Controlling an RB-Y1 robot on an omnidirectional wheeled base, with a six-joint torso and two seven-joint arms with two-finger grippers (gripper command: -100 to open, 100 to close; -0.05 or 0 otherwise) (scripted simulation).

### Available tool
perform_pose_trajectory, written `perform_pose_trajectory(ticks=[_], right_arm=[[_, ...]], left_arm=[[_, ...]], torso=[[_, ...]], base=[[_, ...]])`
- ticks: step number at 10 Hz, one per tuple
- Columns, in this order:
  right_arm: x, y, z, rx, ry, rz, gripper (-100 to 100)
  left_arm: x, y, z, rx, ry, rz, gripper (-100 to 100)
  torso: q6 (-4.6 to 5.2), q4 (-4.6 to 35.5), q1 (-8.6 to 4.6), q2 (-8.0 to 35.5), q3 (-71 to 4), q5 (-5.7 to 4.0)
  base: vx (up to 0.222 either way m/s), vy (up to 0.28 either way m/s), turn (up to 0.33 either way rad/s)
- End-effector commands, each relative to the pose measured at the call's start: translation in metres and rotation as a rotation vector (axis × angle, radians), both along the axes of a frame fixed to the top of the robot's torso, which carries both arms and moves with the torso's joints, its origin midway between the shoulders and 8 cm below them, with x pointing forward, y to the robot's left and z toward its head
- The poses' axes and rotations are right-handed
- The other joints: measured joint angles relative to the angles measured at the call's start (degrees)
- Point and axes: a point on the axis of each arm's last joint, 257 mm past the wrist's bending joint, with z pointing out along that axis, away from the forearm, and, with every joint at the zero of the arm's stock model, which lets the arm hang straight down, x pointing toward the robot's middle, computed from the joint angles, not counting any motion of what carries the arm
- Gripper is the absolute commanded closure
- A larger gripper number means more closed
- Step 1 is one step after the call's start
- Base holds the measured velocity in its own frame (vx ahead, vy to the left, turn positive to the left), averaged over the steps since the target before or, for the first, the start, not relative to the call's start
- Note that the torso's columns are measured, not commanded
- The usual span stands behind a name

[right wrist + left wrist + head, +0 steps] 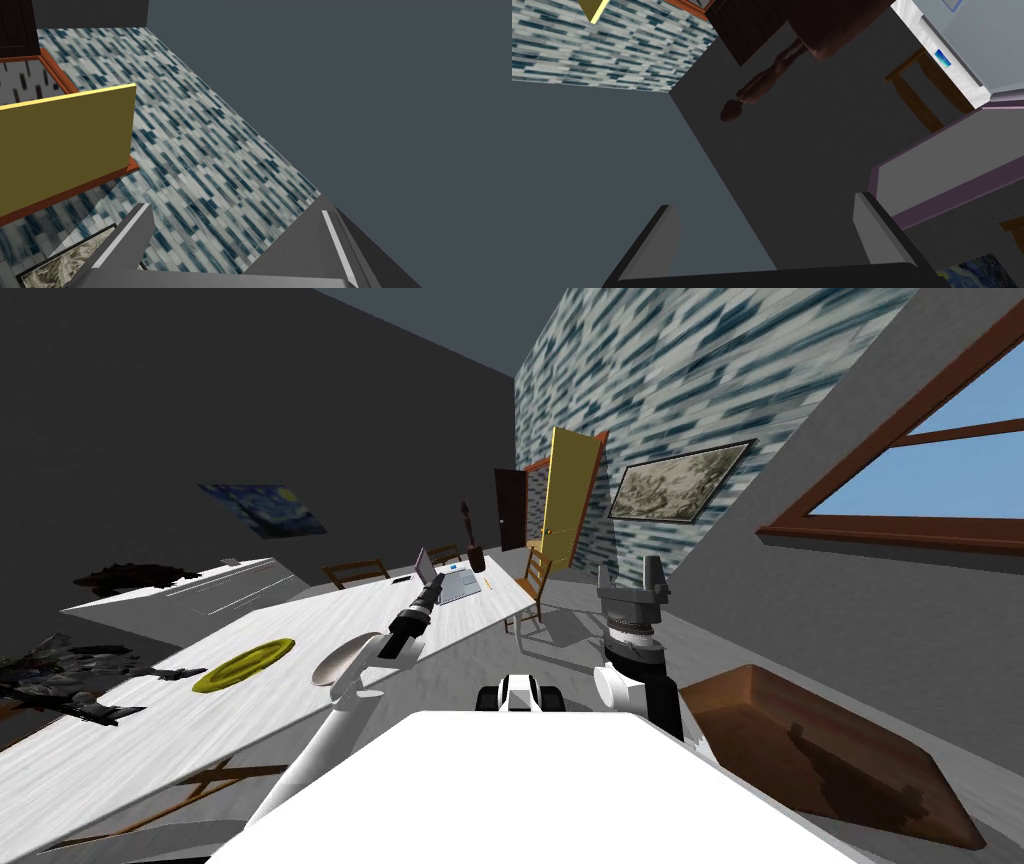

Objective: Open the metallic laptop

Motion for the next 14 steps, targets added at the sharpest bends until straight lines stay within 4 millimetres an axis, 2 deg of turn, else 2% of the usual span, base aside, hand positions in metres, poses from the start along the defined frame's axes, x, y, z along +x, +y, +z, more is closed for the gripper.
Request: perform_pose_trajectory(ticks=[1, 3, 4, 5, 6, 8, 9, 11, 12, 14], right_arm=[[0.000, 0.000, 0.000, 0.000, 0.000, 0.000, 0], [0.000, 0.000, 0.000, 0.000, 0.000, 0.000, 0], [0.000, 0.000, 0.000, 0.000, 0.000, 0.000, 0], [0.000, 0.000, 0.000, 0.000, 0.000, 0.000, 0], [0.000, 0.000, 0.000, 0.000, 0.000, 0.000, 0], [0.000, 0.000, 0.000, 0.000, 0.000, 0.000, 0], [0.000, 0.000, 0.000, 0.000, 0.000, 0.000, 0], [0.000, 0.000, 0.000, 0.000, 0.000, 0.000, 0], [0.000, 0.000, 0.000, 0.000, 0.000, 0.000, 0], [0.000, 0.000, 0.000, 0.000, 0.000, 0.000, 0]], left_arm=[[0.005, 0.024, -0.006, 0.017, 0.041, 0.059, -100], [0.009, 0.054, -0.010, 0.036, 0.081, 0.131, -100], [0.009, 0.056, -0.012, 0.034, 0.089, 0.139, -100], [0.010, 0.072, -0.013, 0.042, 0.107, 0.176, -100], [0.010, 0.073, -0.014, 0.041, 0.110, 0.179, -100], [0.010, 0.103, -0.015, 0.055, 0.143, 0.252, -100], [0.010, 0.104, -0.016, 0.053, 0.149, 0.258, -100], [0.008, 0.132, -0.015, 0.063, 0.178, 0.329, -100], [0.008, 0.133, -0.016, 0.062, 0.181, 0.332, -100], [0.005, 0.158, -0.014, 0.067, 0.205, 0.396, -100]], torso=[[0.00, 0.00, 0.01, 0.01, 0.00, 0.00], [0.00, 0.00, 0.01, 0.00, 0.00, 0.00], [-0.01, 0.01, 0.04, 0.03, 0.02, 0.01], [-0.03, 0.01, 0.00, 0.02, 0.01, 0.00], [-0.01, 0.00, -0.01, 0.01, 0.00, -0.01], [0.00, 0.00, 0.02, 0.00, -0.01, 0.00], [0.00, 0.01, 0.07, 0.02, 0.01, 0.02], [-0.01, 0.00, 0.00, 0.00, 0.00, 0.00], [0.00, 0.00, 0.04, 0.01, 0.00, 0.01], [0.00, 0.00, -0.01, 0.00, 0.00, -0.01]], base=[[-0.014, 0.029, -0.064], [-0.021, 0.033, -0.122], [-0.018, 0.029, -0.064], [-0.016, 0.023, -0.094], [-0.013, 0.023, -0.062], [-0.015, 0.034, -0.131], [-0.012, 0.035, -0.055], [-0.009, 0.035, -0.107], [-0.007, 0.035, -0.041], [-0.001, 0.035, -0.104]])
